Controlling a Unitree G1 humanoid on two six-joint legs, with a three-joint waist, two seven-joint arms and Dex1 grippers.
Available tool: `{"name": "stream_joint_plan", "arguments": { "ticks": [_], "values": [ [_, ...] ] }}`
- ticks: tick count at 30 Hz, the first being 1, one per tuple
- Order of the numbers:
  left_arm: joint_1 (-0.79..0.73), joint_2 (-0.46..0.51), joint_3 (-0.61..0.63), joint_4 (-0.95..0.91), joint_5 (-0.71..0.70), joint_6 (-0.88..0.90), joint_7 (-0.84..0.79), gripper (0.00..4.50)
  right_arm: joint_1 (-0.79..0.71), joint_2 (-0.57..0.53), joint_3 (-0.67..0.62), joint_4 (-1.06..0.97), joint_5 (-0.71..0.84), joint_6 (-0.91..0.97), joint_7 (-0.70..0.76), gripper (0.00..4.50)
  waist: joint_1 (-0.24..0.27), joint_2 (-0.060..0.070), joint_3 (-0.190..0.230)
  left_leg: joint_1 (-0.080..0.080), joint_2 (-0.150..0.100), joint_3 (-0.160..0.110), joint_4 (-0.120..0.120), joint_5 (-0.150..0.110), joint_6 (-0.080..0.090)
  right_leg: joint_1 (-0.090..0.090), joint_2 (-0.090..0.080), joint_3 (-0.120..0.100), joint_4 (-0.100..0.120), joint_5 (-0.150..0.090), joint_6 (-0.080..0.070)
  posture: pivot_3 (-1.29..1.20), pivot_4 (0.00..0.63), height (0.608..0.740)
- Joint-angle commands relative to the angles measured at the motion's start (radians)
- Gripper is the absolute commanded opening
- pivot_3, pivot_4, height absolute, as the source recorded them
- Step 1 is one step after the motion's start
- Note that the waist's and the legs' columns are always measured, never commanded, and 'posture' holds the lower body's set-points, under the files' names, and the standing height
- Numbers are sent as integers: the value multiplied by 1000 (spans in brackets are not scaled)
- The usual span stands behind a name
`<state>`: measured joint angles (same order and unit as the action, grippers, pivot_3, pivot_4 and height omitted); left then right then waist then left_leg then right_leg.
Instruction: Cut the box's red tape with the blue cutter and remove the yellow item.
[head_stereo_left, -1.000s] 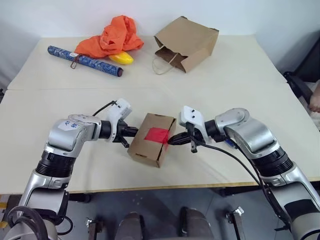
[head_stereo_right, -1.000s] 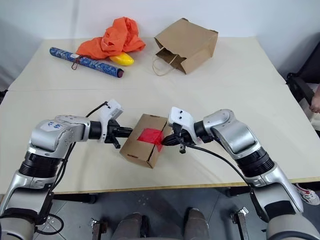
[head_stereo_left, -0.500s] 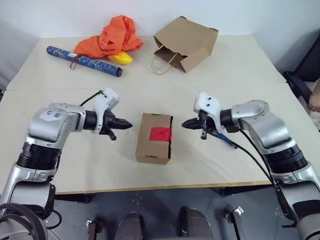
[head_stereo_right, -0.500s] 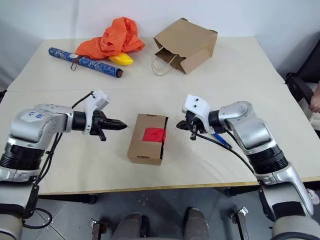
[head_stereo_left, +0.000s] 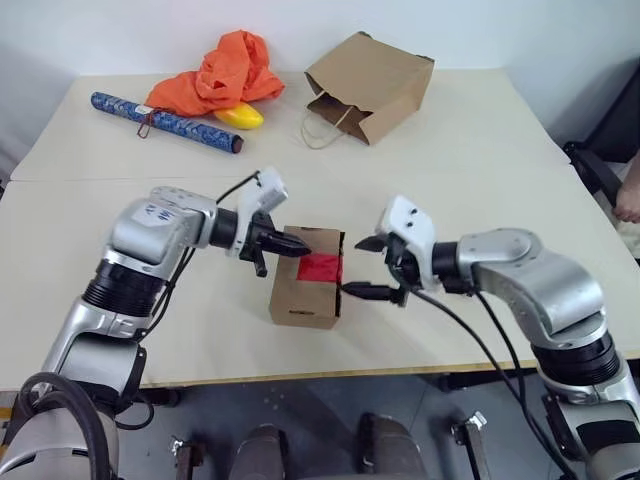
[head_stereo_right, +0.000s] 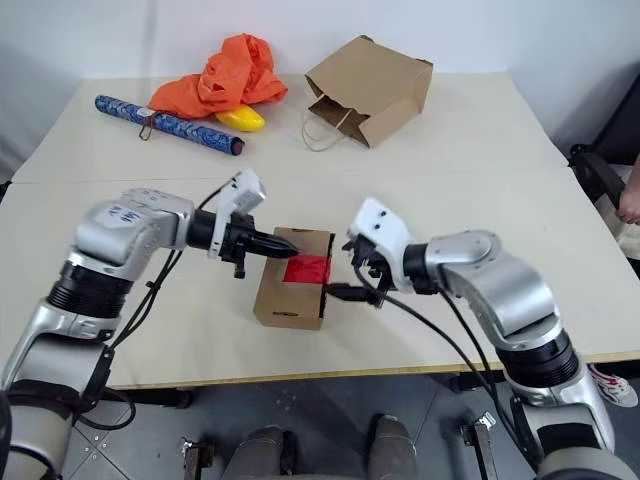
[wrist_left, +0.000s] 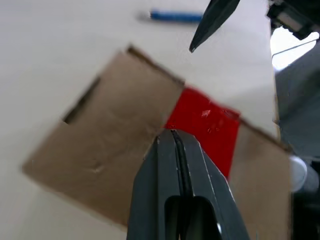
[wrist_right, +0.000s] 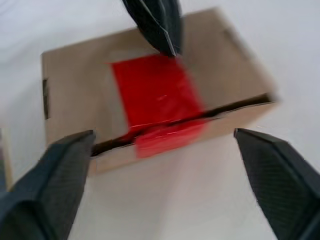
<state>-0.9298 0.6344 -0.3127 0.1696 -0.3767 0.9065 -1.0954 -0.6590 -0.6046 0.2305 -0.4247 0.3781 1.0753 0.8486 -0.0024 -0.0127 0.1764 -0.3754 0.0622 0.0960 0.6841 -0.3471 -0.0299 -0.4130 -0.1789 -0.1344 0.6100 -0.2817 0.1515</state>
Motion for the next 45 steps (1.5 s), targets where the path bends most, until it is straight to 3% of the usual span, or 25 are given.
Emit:
{"name": "stream_joint_plan", "arguments": {
  "ticks": [1, 6, 13, 23, 31, 39, 45],
  "values": [
    [-2, -6, -26, 11, 38, -35, -23, 0, -20, 18, -6, 3, 5, -20, -28, 4462, 0, 0, 0, 0, 0, 0, 0, 0, 0, 0, 0, 0, 0, 0, 0, 0, 150, 740],
    [17, -5, -47, 21, 72, -61, -43, 0, 3, -39, 95, 49, -72, -88, -24, 4462, 0, 0, -1, 1, 0, 0, 0, 0, 0, 1, 0, 0, 0, 0, 0, 0, 150, 740],
    [51, 14, -26, -16, 64, -34, -49, 0, 71, -153, 105, 106, -119, -150, -21, 4462, 5, -2, -3, 5, 0, 0, 0, 0, 0, 5, 0, 0, 0, 0, 0, 0, 150, 740],
    [94, 0, -3, -77, 58, 14, -21, 0, 125, -215, 123, 130, -174, -206, 13, 4462, 2, -3, -5, 5, 0, 0, 0, 0, 0, 5, 0, 1, 0, 0, 0, 0, 150, 740],
    [115, -4, 14, -97, 59, 27, 3, 0, 168, -50, -147, 84, 91, 115, -35, 4462, 6, -3, -5, 5, 0, 0, 0, 0, 0, 4, 0, 1, 0, 0, 0, 0, 150, 740],
    [146, -17, 37, -132, 48, 64, 46, 0, 146, 173, -263, 146, 231, 451, -135, 4462, 3, -3, -6, 5, 0, 0, 0, 0, 0, 5, 0, 1, 1, 0, 0, 0, 150, 740],
    [171, -31, 59, -182, 27, 113, 82, 0, 104, 352, -317, 227, 225, 491, -227, 4462, -1, -2, -11, 6, 0, 0, 0, 0, 0, 5, 0, 1, 3, 0, 0, 0, 150, 740]
  ]
}}
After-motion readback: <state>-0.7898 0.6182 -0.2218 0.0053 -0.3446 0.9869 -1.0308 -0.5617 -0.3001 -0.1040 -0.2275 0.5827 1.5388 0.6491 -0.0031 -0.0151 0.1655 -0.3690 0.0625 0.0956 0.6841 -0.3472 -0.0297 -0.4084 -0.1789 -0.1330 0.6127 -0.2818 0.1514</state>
